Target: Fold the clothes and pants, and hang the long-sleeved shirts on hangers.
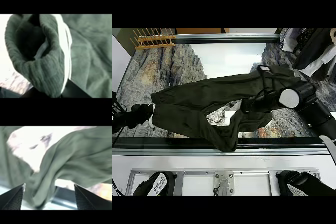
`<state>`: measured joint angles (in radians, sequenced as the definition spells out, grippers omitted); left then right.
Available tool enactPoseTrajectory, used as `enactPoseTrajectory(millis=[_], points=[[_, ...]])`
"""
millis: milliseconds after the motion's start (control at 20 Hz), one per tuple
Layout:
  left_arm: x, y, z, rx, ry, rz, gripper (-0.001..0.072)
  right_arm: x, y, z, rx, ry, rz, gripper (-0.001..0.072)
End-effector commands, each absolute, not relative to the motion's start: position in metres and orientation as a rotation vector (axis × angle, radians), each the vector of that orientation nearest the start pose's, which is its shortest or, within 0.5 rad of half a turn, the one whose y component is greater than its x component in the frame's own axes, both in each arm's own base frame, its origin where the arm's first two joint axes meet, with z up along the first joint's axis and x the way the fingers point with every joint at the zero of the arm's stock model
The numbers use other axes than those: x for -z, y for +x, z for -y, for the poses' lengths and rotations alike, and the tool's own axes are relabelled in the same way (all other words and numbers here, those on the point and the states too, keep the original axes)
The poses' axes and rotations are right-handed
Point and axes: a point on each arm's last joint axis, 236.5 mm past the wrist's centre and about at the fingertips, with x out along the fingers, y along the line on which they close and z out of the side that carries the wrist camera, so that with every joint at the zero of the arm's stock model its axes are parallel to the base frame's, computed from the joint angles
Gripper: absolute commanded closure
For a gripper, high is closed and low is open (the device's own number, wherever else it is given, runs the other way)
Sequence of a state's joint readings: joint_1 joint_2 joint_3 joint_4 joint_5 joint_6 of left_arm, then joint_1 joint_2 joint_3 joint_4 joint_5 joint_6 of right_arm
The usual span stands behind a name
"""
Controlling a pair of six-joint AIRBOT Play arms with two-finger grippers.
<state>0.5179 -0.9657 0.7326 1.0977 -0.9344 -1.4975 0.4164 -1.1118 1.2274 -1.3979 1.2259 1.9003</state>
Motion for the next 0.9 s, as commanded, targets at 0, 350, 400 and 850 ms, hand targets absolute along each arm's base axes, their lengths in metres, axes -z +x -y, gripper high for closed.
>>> enactPoseTrajectory(millis=[0,350,400,850], points=[[0.012,0.308,-0.085,-0.264,-0.688,-1.008,0.0686,-0.068,0.333,-0.102,-0.118,0.226,-1.269,0.0044],[0.033,0.305,-0.082,-0.261,-0.714,-1.073,0.0686,0.060,0.316,-0.009,0.252,0.880,-1.308,0.0044],[0.036,0.305,-0.082,-0.262,-0.717,-1.080,0.0686,0.071,0.320,-0.009,0.268,0.912,-1.287,0.0044],[0.040,0.309,-0.087,-0.277,-0.718,-1.070,0.0686,0.107,0.365,-0.068,0.125,0.917,-1.219,0.0060]])
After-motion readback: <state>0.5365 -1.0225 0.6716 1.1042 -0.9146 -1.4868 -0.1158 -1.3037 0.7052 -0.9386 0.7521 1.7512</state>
